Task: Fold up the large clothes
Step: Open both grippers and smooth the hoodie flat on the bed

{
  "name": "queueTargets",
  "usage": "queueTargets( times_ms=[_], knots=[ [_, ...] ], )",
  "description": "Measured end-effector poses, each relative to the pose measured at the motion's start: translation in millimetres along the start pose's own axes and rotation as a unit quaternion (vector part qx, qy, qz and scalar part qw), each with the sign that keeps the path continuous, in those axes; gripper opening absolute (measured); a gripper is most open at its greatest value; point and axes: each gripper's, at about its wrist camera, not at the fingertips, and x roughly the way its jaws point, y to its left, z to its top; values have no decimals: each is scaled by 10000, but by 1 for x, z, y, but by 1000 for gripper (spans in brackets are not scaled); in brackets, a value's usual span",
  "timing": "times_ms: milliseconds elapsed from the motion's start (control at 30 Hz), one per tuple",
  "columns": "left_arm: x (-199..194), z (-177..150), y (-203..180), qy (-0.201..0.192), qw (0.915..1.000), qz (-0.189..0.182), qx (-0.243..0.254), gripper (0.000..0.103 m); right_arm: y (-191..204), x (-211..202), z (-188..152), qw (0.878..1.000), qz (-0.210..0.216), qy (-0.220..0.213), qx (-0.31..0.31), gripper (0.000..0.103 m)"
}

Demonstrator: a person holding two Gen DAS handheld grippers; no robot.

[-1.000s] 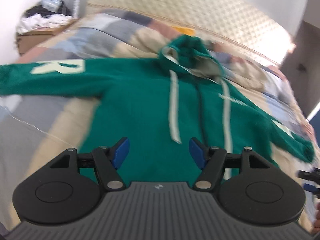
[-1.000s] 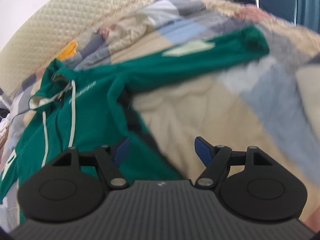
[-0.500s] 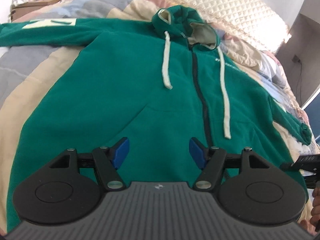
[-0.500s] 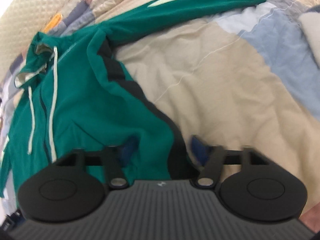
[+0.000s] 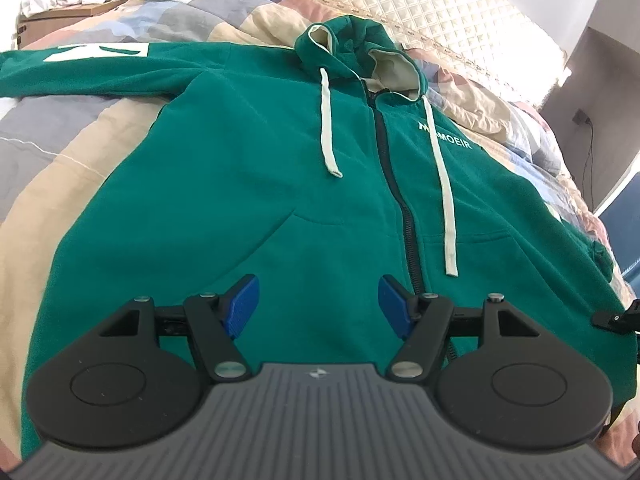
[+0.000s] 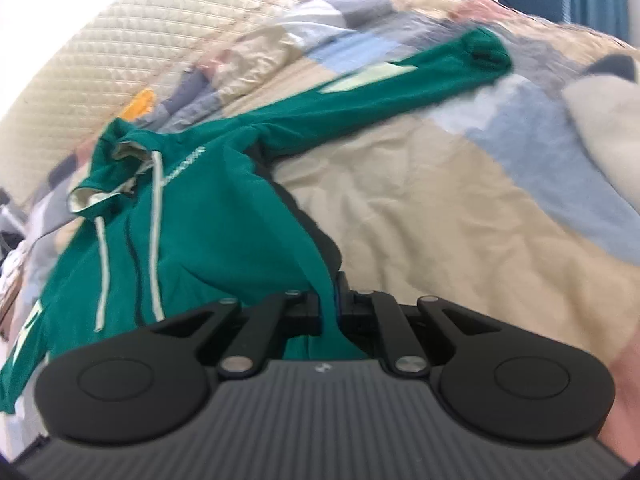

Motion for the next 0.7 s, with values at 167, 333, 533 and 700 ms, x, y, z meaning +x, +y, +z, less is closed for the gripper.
queueTargets(
  times_ms=[167, 333, 533, 700],
  knots=[
    [3, -2, -2, 87, 9998, 101, 131, 71, 1, 18, 0, 9985, -403, 371, -97, 8],
    [5, 0, -2, 52, 9994, 227, 274, 71, -5, 24, -2, 9984, -370, 420, 60, 14],
    [-7, 9, -1, -204, 9990, 260, 305, 71, 13, 5, -7, 9979, -247, -272, -528, 66],
    [-14, 12, -8, -337, 9987, 143, 368, 71, 36, -15, -17, 9863, 243, -887, -1370, 65]
  ],
)
